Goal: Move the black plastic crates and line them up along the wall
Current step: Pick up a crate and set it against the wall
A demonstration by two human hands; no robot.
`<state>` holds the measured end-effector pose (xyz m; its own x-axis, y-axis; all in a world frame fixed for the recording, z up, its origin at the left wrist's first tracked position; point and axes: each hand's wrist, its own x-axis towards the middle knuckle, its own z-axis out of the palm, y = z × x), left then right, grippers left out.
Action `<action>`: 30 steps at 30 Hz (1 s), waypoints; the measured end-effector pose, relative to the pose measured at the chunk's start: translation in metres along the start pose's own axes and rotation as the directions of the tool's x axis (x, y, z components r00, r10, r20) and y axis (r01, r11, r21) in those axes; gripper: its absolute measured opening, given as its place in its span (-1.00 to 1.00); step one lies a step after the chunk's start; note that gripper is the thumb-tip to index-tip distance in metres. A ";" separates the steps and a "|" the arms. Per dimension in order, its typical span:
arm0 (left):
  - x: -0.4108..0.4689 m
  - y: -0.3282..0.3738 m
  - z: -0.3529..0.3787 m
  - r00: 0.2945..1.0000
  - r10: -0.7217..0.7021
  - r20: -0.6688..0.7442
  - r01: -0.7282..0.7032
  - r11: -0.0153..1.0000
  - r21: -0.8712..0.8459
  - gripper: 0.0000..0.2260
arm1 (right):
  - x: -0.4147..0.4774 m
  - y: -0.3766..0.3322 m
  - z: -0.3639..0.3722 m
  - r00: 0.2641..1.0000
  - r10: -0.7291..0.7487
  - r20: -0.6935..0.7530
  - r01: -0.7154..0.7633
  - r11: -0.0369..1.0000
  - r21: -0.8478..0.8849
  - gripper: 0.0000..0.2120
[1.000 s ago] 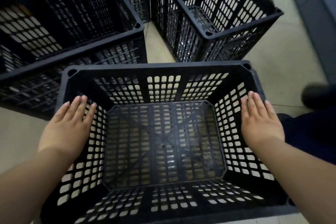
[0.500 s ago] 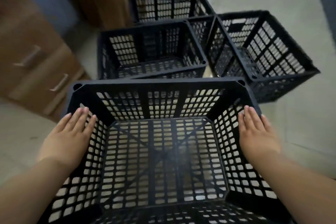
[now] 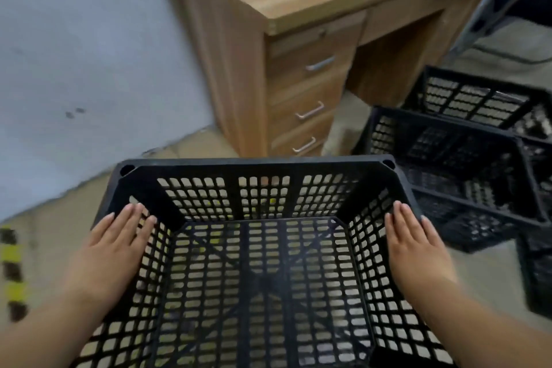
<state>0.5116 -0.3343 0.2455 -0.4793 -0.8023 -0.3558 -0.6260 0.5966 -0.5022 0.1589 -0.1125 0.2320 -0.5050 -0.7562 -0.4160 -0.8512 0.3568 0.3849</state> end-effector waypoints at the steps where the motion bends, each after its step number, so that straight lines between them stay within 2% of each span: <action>1: -0.001 -0.027 0.018 0.999 -0.026 0.019 0.026 1.000 -0.013 -0.43 | 0.008 -0.026 -0.019 0.999 -0.023 -0.029 0.022 1.000 -0.008 -0.40; 5: -0.009 -0.138 0.079 0.990 -0.107 0.089 0.113 0.992 -0.065 -0.39 | 0.041 -0.139 -0.080 0.985 -0.126 -0.115 0.134 0.989 0.067 -0.46; 6: -0.012 -0.163 0.093 0.987 -0.121 0.105 0.130 0.988 -0.084 -0.37 | 0.051 -0.166 -0.088 0.956 -0.181 -0.232 0.211 0.971 0.110 -0.47; 7: -0.013 -0.188 0.107 0.984 -0.130 0.125 0.142 0.985 -0.100 -0.36 | 0.063 -0.190 -0.095 0.896 -0.219 -0.387 0.277 0.956 0.099 -0.46; 10: -0.020 -0.255 0.147 0.973 -0.157 0.170 0.179 0.977 -0.118 -0.38 | 0.084 -0.261 -0.129 0.825 -0.291 -0.484 0.394 0.911 0.124 -0.50; 12: -0.020 -0.292 0.174 0.965 -0.184 0.188 0.208 0.971 -0.115 -0.39 | 0.100 -0.310 -0.155 0.779 -0.319 -0.540 0.388 0.921 0.016 -0.45; 13: -0.020 -0.307 0.188 0.960 -0.198 0.200 0.223 0.968 -0.113 -0.39 | 0.108 -0.330 -0.168 0.770 -0.351 -0.534 0.401 0.916 -0.024 -0.43; 15: -0.014 -0.334 0.213 0.948 -0.225 0.223 0.257 0.959 -0.122 -0.38 | 0.129 -0.367 -0.189 0.757 -0.374 -0.536 0.481 0.874 0.067 -0.46; 18: -0.002 -0.372 0.248 0.929 -0.261 0.264 0.307 0.940 -0.150 -0.35 | 0.165 -0.418 -0.213 0.733 -0.435 -0.523 0.477 0.877 -0.062 -0.48; 20: 0.009 -0.396 0.268 0.909 -0.272 0.317 0.329 0.933 -0.143 -0.33 | 0.190 -0.447 -0.227 0.740 -0.414 -0.530 0.536 0.839 0.093 -0.48; 26: 0.054 -0.460 0.346 0.860 -0.310 0.406 0.398 0.905 -0.151 -0.31 | 0.262 -0.548 -0.258 0.589 -0.502 -0.633 0.669 0.743 0.033 -0.46; 30: 0.093 -0.494 0.397 0.844 -0.338 0.417 0.411 0.906 -0.097 -0.30 | 0.306 -0.618 -0.253 0.585 -0.534 -0.611 0.670 0.742 -0.007 -0.49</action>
<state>1.0200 -0.7108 0.1474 0.0635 -0.8863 -0.4586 -0.8238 0.2128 -0.5254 0.5663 -0.7032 0.0758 0.2460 -0.9678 0.0542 -0.9693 -0.2457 0.0123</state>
